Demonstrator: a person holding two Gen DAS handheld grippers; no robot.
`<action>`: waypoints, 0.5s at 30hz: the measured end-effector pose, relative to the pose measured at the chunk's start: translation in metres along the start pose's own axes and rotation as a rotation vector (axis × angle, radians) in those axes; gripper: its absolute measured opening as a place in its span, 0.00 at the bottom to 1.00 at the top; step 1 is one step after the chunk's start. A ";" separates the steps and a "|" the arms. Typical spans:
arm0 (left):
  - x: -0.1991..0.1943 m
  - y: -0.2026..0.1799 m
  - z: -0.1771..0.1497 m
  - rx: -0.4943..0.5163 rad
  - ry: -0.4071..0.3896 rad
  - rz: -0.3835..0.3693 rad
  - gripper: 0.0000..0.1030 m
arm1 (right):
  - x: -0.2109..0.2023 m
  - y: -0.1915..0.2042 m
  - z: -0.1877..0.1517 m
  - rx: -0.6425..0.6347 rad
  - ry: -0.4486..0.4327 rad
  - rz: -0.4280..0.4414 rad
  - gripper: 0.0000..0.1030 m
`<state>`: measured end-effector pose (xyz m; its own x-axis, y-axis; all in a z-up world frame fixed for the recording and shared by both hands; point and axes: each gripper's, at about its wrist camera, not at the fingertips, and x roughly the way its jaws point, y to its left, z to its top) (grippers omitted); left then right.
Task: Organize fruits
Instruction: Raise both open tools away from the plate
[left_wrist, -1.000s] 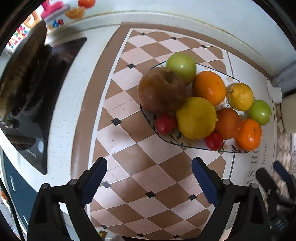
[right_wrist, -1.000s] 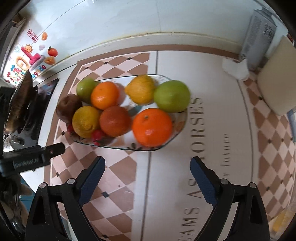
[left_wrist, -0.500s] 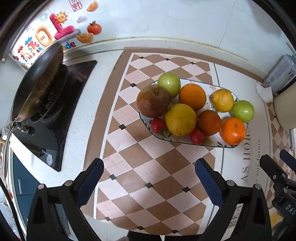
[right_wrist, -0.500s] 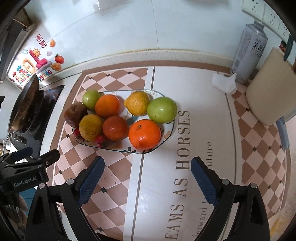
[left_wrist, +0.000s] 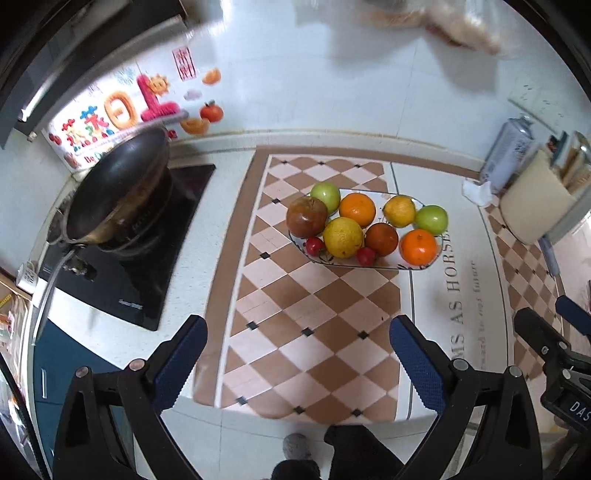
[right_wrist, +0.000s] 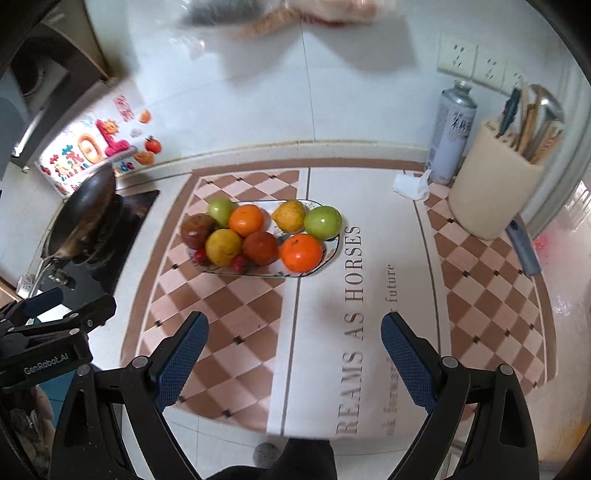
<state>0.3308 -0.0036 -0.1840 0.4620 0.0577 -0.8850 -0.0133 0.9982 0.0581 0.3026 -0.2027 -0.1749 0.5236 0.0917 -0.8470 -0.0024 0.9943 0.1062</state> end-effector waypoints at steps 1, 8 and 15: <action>-0.007 0.003 -0.005 0.001 -0.011 -0.003 0.98 | -0.009 0.003 -0.005 0.000 -0.008 -0.002 0.94; -0.065 0.019 -0.044 0.024 -0.083 -0.016 0.98 | -0.082 0.026 -0.052 0.010 -0.063 -0.026 0.94; -0.124 0.037 -0.084 0.028 -0.136 -0.028 0.98 | -0.150 0.048 -0.095 0.015 -0.124 -0.010 0.94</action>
<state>0.1987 0.0270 -0.1109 0.5779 0.0255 -0.8157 0.0250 0.9985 0.0490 0.1432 -0.1634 -0.0923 0.6252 0.0736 -0.7770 0.0155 0.9942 0.1066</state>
